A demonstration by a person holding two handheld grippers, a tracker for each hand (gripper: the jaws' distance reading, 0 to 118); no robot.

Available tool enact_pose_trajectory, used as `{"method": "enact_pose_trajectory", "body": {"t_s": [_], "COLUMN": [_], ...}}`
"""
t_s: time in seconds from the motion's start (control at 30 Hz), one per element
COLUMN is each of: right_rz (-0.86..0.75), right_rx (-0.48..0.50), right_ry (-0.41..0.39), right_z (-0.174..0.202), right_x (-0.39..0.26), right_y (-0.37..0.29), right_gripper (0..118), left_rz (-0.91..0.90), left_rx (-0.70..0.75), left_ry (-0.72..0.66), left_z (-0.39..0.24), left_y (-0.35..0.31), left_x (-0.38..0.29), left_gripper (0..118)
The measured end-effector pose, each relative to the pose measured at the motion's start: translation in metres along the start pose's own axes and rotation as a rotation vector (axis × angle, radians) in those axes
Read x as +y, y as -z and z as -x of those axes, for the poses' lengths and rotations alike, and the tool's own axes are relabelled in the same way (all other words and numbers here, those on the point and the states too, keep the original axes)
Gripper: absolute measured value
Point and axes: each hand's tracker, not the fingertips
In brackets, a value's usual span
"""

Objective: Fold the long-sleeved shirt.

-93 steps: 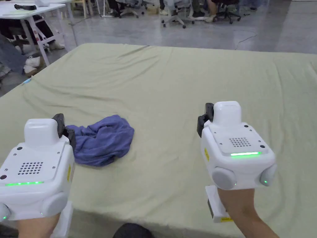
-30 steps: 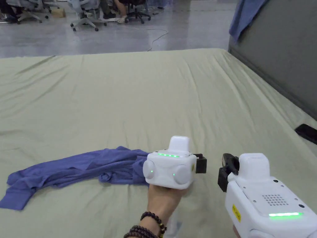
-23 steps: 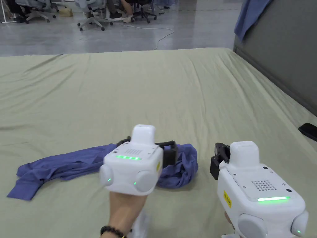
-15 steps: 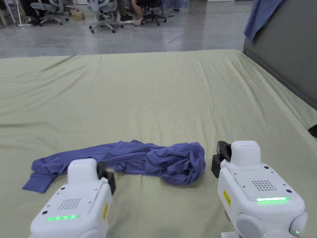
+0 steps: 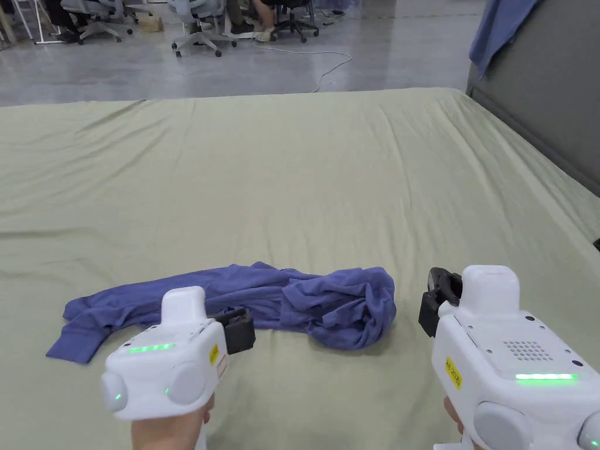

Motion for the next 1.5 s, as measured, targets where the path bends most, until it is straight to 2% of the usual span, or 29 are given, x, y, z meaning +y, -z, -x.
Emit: {"method": "enact_pose_trajectory", "body": {"t_s": [0.17,0.23,0.27,0.33,0.37,0.4,0.43,0.47,0.5,0.53,0.57,0.63,0.67,0.7,0.77,0.83,0.87,0.9,0.93,1.07,1.23,1.37,1.43,1.5], "right_rz": [0.038,0.05,0.056,0.059,0.06,0.062,0.067,0.092,0.152,0.199,0.23,0.337,0.386,0.42,0.429,0.492,0.517,0.537,0.552,0.552,0.373,0.167,0.119,0.08], "right_rx": [-0.009,-0.015,-0.019,-0.026,-0.031,-0.034,-0.038,-0.029,-0.001,0.031,0.059,0.026,0.046,0.058,0.071,0.078,0.093,0.093,0.093,0.113,0.174,0.181,0.201,0.171], "right_ry": [-0.011,-0.012,-0.014,-0.021,-0.025,-0.026,-0.026,-0.024,-0.005,0.017,0.022,-0.017,-0.03,-0.031,-0.026,-0.031,-0.031,-0.037,-0.049,-0.08,-0.006,-0.01,0.001,-0.013], "right_z": [-0.003,-0.006,-0.007,-0.009,-0.01,-0.01,-0.01,-0.01,-0.011,-0.012,-0.013,-0.009,-0.011,-0.01,-0.008,-0.006,-0.004,-0.001,0.001,0.002,-0.015,-0.015,-0.014,-0.007], "right_x": [-0.009,-0.011,-0.012,-0.013,-0.013,-0.013,-0.012,-0.009,-0.007,-0.005,-0.004,-0.006,-0.01,-0.015,-0.026,-0.037,-0.042,-0.047,-0.049,-0.042,0.021,0.1,0.146,0.193], "right_y": [0.007,0.009,0.01,0.014,0.018,0.023,0.03,0.04,0.052,0.066,0.081,0.117,0.136,0.153,0.178,0.196,0.204,0.212,0.216,0.215,0.18,0.158,0.153,0.153], "right_gripper": [0,0,0,0,0,3,21,51,67,71,69,69,68,64,48,46,37,19,8,5,4,4,4,4], "left_rz": [0.142,0.176,0.181,0.177,0.172,0.168,0.15,0.145,0.144,0.136,0.132,0.114,0.107,0.102,0.101,0.095,0.092,0.092,0.092,0.091,0.005,-0.114,-0.187,-0.269], "left_rx": [0.049,0.098,0.104,0.058,0.028,-0.017,0.012,0.017,-0.019,-0.034,-0.031,-0.039,-0.056,-0.058,-0.058,-0.053,-0.055,-0.067,-0.068,-0.055,-0.06,-0.058,-0.039,-0.024], "left_ry": [0.115,0.189,0.221,0.201,0.207,0.213,0.228,0.238,0.202,0.168,0.148,0.086,0.065,0.064,0.07,0.084,0.082,0.077,0.075,0.085,0.044,0.093,0.135,0.146], "left_z": [-0.014,-0.026,-0.028,-0.03,-0.032,-0.035,-0.04,-0.041,-0.038,-0.037,-0.035,-0.025,-0.024,-0.024,-0.022,-0.027,-0.025,-0.026,-0.027,-0.022,-0.008,0.0,0.001,0.002], "left_y": [0.09,0.109,0.116,0.116,0.113,0.109,0.104,0.094,0.086,0.078,0.069,0.05,0.041,0.034,0.023,0.012,0.008,0.007,0.006,0.007,-0.008,-0.025,-0.038,-0.056], "left_x": [0.004,0.001,0.001,0.005,0.008,0.01,0.009,0.009,0.008,0.007,0.005,0.001,-0.002,-0.006,-0.011,-0.016,-0.016,-0.017,-0.018,-0.013,0.033,0.112,0.159,0.21], "left_gripper": [96,89,74,57,24,10,10,10,10,10,10,10,10,10,10,10,10,10,10,10,10,10,10,10]}}
